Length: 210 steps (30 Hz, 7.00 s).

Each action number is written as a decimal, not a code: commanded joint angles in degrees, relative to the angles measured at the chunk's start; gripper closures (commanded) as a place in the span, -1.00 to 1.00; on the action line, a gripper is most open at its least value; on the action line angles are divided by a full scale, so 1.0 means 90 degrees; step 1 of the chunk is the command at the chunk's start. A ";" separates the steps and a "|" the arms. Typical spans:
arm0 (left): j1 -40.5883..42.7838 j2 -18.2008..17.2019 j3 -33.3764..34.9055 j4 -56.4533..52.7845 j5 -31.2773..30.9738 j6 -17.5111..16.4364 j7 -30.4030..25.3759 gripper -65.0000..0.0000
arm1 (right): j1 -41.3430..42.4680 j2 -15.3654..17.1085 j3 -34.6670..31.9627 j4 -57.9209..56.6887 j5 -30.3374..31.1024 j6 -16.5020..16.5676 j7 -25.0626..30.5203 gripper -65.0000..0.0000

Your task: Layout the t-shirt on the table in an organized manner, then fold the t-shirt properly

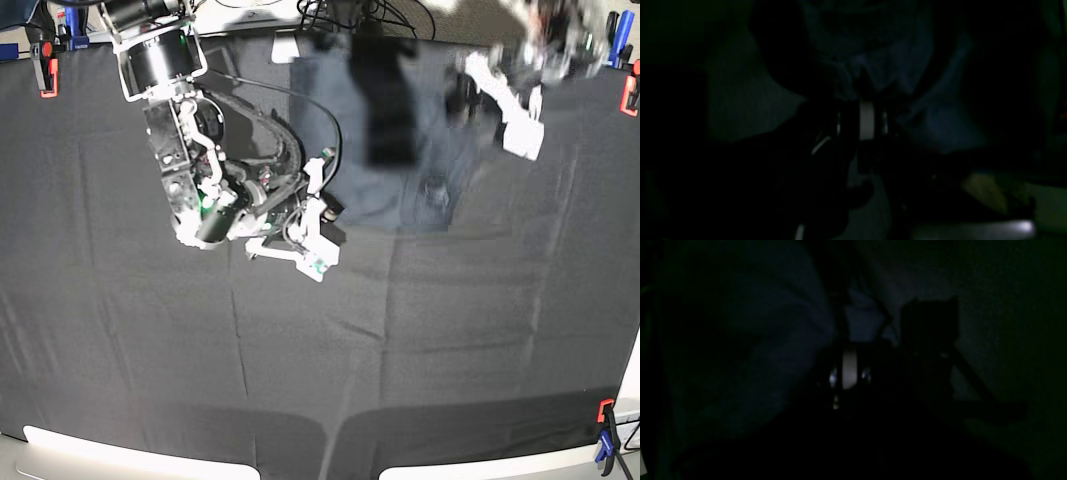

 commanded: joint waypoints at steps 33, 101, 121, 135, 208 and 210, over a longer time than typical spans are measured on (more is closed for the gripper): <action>-0.3140 -0.0488 -0.0019 -0.2285 0.0231 0.0096 -0.0877 0.85 | -0.1994 -0.0046 0.1562 0.2421 0.1343 0.0000 -0.0197 0.76; -0.1659 -0.1037 -0.0029 0.0848 -0.2426 0.0096 0.1112 0.60 | 0.0729 -0.0755 0.1479 0.0908 0.1149 -0.0165 -0.0685 0.43; 0.0245 0.0114 -0.0017 0.0729 -0.0369 0.0096 0.0452 0.60 | 0.0338 -0.0765 0.1474 -0.1486 -0.0357 -0.0112 0.0920 0.43; 0.0799 -0.0566 -0.0282 0.1787 -0.1207 0.0096 0.0107 0.62 | -0.0583 -0.0714 0.2297 0.1511 0.0046 -0.0112 0.0384 0.43; 0.0236 -0.0282 0.1027 -0.6628 0.2249 0.0967 -0.3699 1.00 | -0.3123 0.0998 0.2132 -0.5421 -0.1059 0.0005 0.3283 1.00; 0.0165 -0.0265 0.1001 -0.6628 0.2232 0.1447 -0.3764 1.00 | -0.3065 0.0899 0.1962 -0.5421 -0.1205 -0.0102 0.3512 1.00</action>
